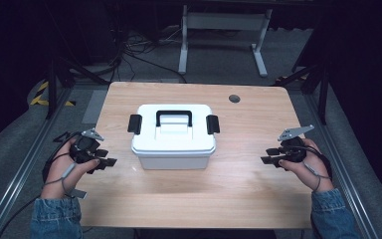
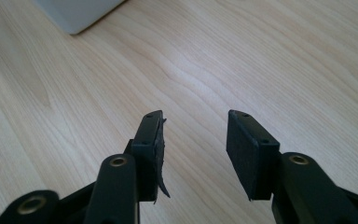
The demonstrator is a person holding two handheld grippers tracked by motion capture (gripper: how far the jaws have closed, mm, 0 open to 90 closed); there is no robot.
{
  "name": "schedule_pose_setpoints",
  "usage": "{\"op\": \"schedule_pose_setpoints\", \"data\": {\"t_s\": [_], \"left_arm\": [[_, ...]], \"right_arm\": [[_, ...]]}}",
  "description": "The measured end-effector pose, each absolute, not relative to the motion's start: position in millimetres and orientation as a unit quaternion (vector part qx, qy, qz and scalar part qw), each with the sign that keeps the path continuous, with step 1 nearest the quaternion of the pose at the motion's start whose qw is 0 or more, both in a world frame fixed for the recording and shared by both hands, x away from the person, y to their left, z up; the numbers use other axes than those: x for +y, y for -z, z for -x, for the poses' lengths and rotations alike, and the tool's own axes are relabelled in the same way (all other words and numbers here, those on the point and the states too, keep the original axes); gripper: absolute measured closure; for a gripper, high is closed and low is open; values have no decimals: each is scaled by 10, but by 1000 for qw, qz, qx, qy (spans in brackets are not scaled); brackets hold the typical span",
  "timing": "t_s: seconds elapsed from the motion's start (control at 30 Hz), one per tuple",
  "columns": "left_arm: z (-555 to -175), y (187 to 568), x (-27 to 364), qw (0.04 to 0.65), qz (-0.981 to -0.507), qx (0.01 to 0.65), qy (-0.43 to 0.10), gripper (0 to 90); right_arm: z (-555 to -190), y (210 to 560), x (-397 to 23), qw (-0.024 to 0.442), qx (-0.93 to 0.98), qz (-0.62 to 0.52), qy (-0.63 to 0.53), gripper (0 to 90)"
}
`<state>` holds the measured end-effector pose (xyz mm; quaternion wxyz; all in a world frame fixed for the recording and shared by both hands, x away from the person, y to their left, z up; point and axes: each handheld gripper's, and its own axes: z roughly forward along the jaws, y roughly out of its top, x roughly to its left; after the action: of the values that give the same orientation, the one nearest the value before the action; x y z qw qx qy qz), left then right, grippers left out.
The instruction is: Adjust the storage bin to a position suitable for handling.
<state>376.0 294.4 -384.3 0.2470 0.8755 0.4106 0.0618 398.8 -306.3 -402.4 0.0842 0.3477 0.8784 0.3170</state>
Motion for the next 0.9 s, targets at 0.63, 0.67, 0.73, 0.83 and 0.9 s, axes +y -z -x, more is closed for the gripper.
{"op": "schedule_pose_setpoints", "data": {"t_s": [0.63,0.67,0.73,0.83,0.9], "left_arm": [[-3840,3793,2740,268,-877,396,-38,900],[-3843,3803,2731,271,-877,396,-37,900],[-3851,3823,2712,271,-880,388,-37,900],[-3853,3841,2690,269,-884,381,-37,900],[-3847,3846,2684,274,-883,381,-33,895]], "right_arm": [[-4091,3920,-2550,79,865,-296,-398,900],[-4102,3907,-2513,77,866,-291,-398,900],[-4122,3891,-2435,80,869,-281,-399,900],[-4154,3892,-2303,73,873,-262,-405,900],[-4172,3917,-2213,74,878,-247,-404,857]]}}
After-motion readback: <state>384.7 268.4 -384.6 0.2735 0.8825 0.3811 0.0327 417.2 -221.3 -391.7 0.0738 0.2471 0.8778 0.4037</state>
